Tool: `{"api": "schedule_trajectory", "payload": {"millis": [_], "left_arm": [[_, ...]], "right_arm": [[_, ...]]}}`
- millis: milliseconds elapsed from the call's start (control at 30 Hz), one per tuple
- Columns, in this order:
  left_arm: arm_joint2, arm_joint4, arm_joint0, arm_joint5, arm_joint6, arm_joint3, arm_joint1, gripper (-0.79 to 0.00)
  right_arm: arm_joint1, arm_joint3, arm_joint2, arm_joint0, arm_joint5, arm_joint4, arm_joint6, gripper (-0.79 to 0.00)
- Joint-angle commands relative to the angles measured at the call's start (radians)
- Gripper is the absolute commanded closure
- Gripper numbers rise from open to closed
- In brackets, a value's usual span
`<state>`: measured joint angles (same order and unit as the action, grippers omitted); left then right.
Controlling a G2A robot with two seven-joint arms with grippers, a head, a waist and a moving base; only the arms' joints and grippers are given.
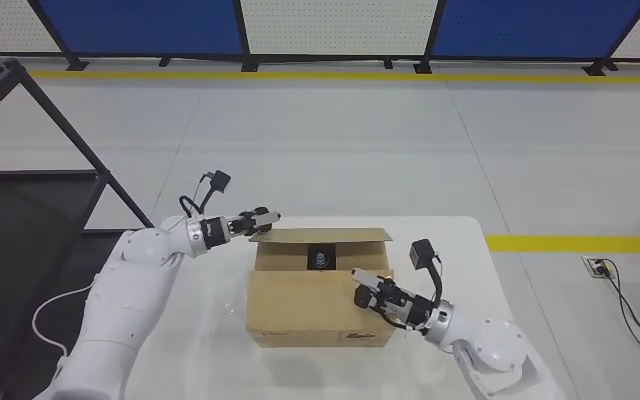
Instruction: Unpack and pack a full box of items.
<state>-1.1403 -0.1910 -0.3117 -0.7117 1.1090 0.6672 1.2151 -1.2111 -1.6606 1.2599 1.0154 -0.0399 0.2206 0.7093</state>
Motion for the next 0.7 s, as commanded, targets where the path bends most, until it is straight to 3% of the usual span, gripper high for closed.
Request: {"api": "schedule_trajectory", "payload": {"millis": [0, 333, 667], "left_arm": [[0.013, -0.030, -0.017, 0.011, 0.011, 0.041, -0.017, -0.785], [0.088, -0.128, -0.102, 0.041, 0.040, 0.220, -0.094, -0.785], [0.171, -0.166, -0.133, 0.020, 0.020, 0.288, -0.144, -0.785]], "right_arm": [[-0.001, 0.008, 0.003, -0.007, -0.011, 0.011, -0.010, -0.785], [0.000, 0.107, 0.028, -0.082, -0.034, 0.052, 0.001, -0.785], [0.004, 0.164, 0.039, -0.110, 0.056, 0.109, 0.095, -0.785]]}}
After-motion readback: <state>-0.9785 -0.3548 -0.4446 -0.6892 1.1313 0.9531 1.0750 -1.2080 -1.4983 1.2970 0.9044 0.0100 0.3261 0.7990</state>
